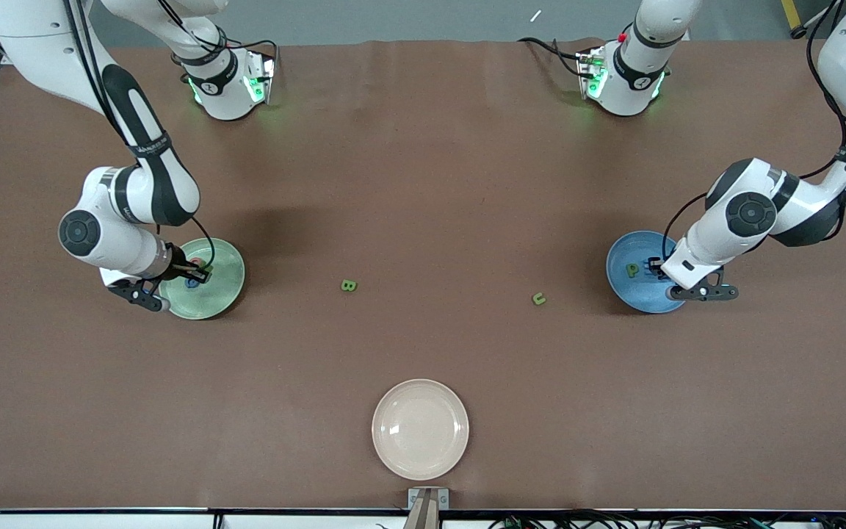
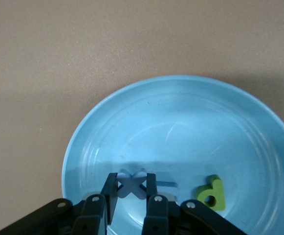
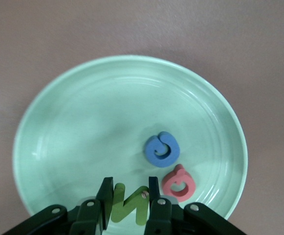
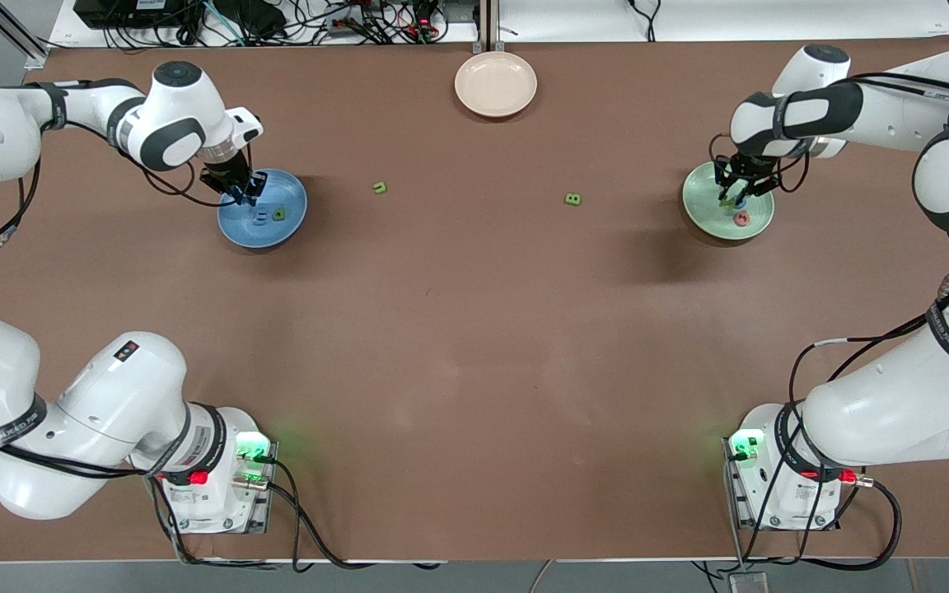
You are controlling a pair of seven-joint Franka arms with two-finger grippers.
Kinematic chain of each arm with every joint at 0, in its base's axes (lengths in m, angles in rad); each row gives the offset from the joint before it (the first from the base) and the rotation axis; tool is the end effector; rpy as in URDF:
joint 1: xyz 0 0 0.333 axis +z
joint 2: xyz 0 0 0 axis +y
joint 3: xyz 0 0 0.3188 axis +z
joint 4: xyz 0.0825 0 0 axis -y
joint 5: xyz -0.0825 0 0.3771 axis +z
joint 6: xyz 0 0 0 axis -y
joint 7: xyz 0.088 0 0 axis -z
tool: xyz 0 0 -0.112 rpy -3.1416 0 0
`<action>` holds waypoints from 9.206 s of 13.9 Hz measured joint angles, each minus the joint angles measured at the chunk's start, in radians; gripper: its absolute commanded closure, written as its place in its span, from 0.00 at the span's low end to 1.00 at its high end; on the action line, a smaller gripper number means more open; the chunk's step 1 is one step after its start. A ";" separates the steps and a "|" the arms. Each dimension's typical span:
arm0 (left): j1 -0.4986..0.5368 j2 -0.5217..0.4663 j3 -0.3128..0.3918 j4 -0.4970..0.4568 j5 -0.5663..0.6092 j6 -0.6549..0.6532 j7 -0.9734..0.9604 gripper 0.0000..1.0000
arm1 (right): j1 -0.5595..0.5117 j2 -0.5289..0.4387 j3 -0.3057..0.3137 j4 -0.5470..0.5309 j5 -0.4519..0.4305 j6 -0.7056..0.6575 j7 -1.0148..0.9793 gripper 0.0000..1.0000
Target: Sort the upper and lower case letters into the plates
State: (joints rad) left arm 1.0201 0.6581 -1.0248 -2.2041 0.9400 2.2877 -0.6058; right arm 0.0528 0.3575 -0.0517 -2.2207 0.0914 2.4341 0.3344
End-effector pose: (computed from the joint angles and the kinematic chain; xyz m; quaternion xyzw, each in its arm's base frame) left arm 0.5276 0.0006 0.2034 -0.9983 0.0224 0.0220 0.0500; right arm 0.5311 0.0005 0.2048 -0.9769 0.2006 0.0734 0.0058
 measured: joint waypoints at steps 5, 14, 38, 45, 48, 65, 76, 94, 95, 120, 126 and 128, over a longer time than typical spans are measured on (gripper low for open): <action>0.005 0.023 0.018 -0.005 0.030 0.028 0.001 0.74 | 0.004 0.005 0.016 -0.017 0.000 0.005 -0.008 0.96; -0.001 0.025 -0.099 0.045 -0.020 -0.074 -0.003 0.01 | 0.013 0.015 0.020 -0.021 -0.001 -0.027 -0.009 0.00; -0.852 0.132 0.314 0.367 -0.190 0.064 -0.738 0.20 | 0.501 0.238 0.037 0.365 0.034 0.019 0.424 0.04; -0.851 0.143 0.324 0.371 -0.190 0.084 -0.739 0.45 | 0.515 0.264 0.035 0.365 -0.039 0.045 0.481 0.19; -0.851 0.143 0.326 0.376 -0.190 0.087 -0.739 0.63 | 0.516 0.277 0.035 0.364 -0.039 0.068 0.482 0.32; -0.335 0.079 -0.089 0.312 -0.191 -0.253 -0.420 0.90 | 0.388 0.167 0.006 0.385 -0.042 -0.185 0.322 1.00; 0.053 0.078 -0.179 -0.031 -0.043 -0.164 -0.209 0.90 | 0.094 0.094 0.005 0.286 -0.043 -0.170 -0.127 1.00; 0.141 0.080 -0.160 -0.122 0.094 -0.046 -0.203 0.01 | 0.035 0.096 0.009 0.092 -0.043 0.044 -0.225 0.00; 0.141 0.080 -0.165 -0.116 0.094 -0.046 -0.203 0.01 | 0.035 0.091 0.009 0.097 -0.043 0.030 -0.225 0.00; -0.813 -0.409 0.490 0.189 -1.007 -0.099 0.282 0.01 | -0.055 -0.093 0.004 0.831 -0.076 -1.038 -0.321 0.00; -1.285 -0.413 0.937 0.189 -1.085 -0.099 0.283 0.01 | -0.058 -0.092 0.004 0.864 -0.076 -1.038 -0.322 0.00; -1.335 -0.414 0.992 0.189 -1.091 -0.099 0.284 0.01 | -0.059 -0.091 0.004 0.870 -0.076 -1.038 -0.322 0.00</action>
State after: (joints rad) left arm -0.3145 0.2445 -0.0327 -2.0147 -0.1509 2.1890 -0.3216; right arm -0.0064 0.2662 -0.0477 -1.3510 0.0156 1.3958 0.0121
